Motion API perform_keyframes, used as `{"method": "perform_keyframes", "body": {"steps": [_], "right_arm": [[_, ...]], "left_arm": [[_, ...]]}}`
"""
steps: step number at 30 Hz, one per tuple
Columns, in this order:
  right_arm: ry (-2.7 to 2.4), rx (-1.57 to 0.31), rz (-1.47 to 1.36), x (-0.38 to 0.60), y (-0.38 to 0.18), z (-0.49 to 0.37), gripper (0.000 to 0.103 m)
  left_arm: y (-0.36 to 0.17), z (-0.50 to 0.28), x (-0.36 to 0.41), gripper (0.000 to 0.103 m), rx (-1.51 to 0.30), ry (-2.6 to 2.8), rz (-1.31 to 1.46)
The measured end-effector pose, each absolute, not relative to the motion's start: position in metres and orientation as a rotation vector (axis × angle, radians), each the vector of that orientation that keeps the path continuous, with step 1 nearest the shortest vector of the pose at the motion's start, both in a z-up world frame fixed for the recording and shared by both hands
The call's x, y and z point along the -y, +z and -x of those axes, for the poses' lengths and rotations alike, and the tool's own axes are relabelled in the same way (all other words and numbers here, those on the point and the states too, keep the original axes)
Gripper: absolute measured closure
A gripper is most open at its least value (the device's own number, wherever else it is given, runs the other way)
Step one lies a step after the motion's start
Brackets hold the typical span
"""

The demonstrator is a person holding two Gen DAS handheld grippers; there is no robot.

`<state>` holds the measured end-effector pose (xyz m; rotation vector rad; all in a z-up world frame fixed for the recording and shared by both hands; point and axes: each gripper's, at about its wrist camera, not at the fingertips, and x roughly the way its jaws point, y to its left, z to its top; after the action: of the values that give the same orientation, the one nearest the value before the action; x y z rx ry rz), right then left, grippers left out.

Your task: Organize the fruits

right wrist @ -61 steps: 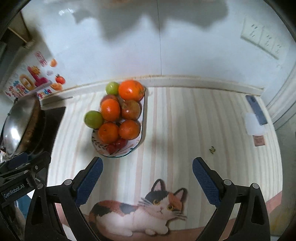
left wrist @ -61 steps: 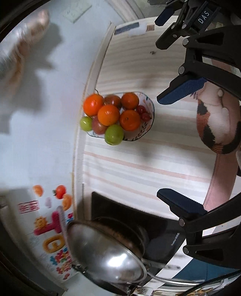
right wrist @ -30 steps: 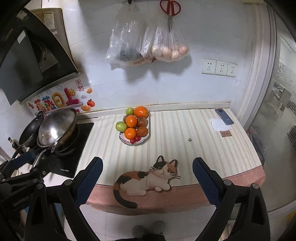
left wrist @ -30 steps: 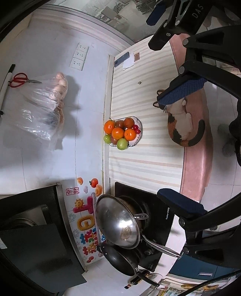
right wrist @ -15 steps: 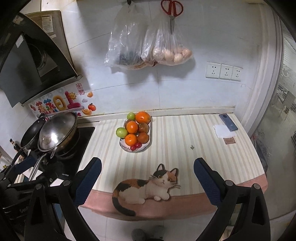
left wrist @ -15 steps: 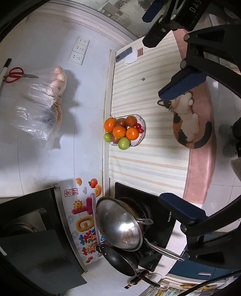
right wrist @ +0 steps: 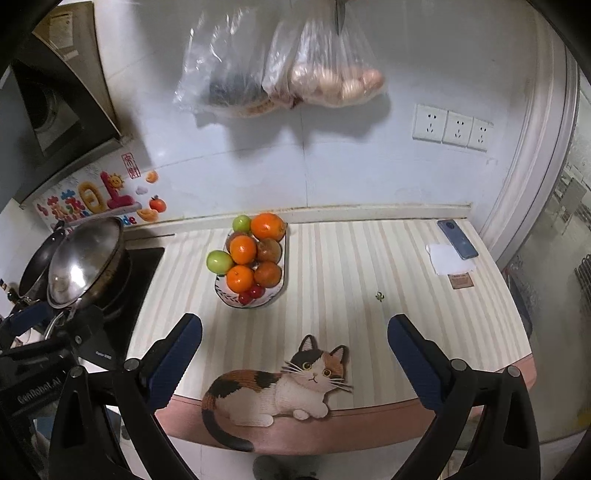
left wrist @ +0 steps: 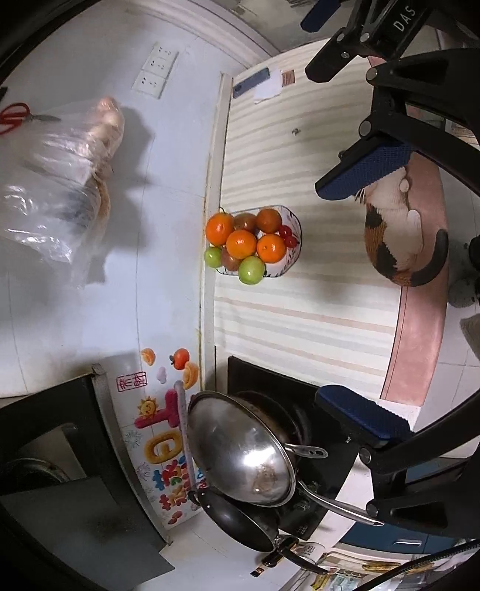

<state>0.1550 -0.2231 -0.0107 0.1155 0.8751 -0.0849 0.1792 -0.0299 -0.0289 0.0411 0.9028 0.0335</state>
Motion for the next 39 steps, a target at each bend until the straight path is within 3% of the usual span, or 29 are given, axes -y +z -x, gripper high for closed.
{"method": "perform_keyframes", "body": {"steps": [11, 39], "right_arm": [[-0.083, -0.920, -0.102, 0.222, -0.032, -0.168, 0.001], [-0.054, -0.911, -0.084, 0.213, -0.023, -0.160, 0.000]], "left_arm": [[-0.043, -0.187, 0.025, 0.000, -0.936, 0.047, -0.038], [-0.040, -0.183, 0.023, 0.000, -0.935, 0.020, -0.016]]}}
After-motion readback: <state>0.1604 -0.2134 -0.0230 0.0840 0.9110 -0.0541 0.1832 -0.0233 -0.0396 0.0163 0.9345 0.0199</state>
